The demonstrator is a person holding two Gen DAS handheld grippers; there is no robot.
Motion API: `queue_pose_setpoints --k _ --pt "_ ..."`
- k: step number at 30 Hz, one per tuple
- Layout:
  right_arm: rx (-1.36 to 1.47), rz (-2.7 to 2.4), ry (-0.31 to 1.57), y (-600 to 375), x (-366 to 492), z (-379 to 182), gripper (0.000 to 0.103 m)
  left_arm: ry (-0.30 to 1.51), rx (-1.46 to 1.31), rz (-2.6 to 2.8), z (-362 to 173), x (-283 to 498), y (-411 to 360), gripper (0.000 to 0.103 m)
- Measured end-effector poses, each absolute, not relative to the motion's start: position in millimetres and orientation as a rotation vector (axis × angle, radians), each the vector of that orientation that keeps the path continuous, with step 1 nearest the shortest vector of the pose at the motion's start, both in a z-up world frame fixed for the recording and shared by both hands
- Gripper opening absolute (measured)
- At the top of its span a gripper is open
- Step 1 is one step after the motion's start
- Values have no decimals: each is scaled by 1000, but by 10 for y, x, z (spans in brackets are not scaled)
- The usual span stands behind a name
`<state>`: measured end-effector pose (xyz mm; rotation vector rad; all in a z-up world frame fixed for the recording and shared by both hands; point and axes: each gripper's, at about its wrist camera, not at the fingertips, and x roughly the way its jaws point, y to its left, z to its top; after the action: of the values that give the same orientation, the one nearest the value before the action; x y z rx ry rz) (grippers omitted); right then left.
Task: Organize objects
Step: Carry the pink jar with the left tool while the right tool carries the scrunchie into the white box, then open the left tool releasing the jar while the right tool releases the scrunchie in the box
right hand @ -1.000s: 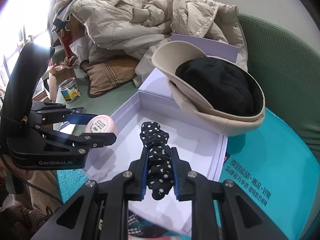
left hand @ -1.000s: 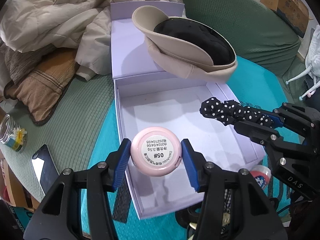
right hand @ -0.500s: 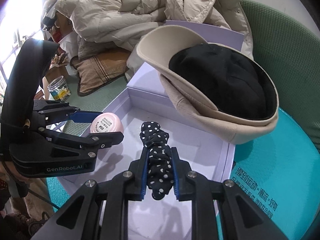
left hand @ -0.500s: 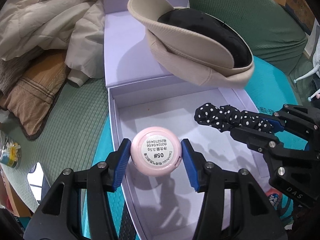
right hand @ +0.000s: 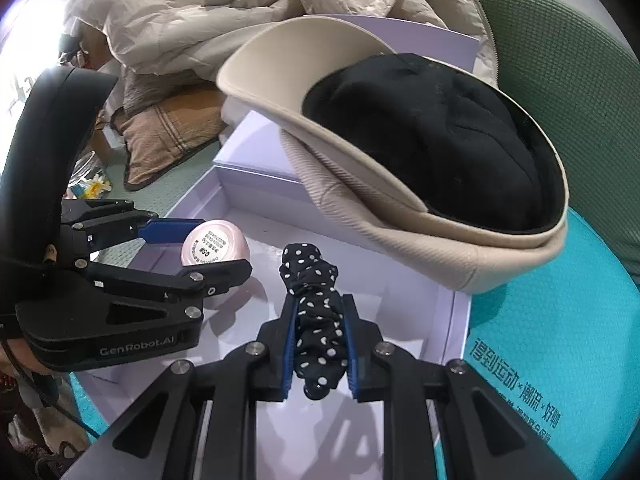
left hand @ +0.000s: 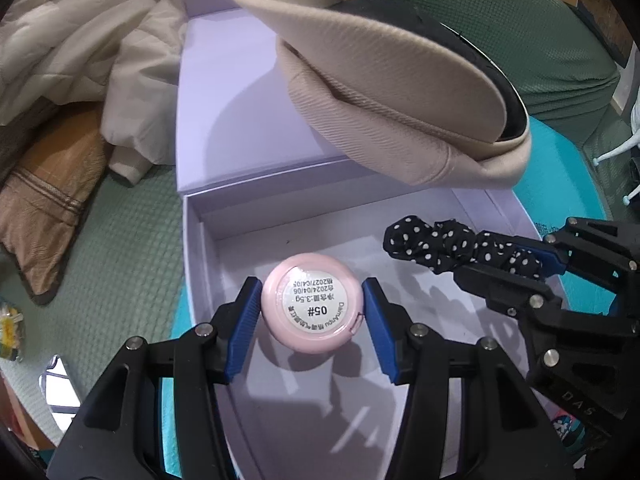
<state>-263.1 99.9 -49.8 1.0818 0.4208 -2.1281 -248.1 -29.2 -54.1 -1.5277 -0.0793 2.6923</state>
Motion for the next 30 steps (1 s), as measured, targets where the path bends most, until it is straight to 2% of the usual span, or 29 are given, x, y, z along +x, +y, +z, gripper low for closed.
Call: queue_pose_setpoints --k 8,21,30 --pt "1133 -2142 415 996 -2768 -598 20 -64 -1561 2661 -620 -2652 -248 50" --pt "1242 -2115 484 903 -2896 -736 20 72 -1641 2635 -730 -2865 -157 50" --pt "1257 -2103 512 849 -2928 -769 20 27 -1649 2627 -747 -3003 -216 50"
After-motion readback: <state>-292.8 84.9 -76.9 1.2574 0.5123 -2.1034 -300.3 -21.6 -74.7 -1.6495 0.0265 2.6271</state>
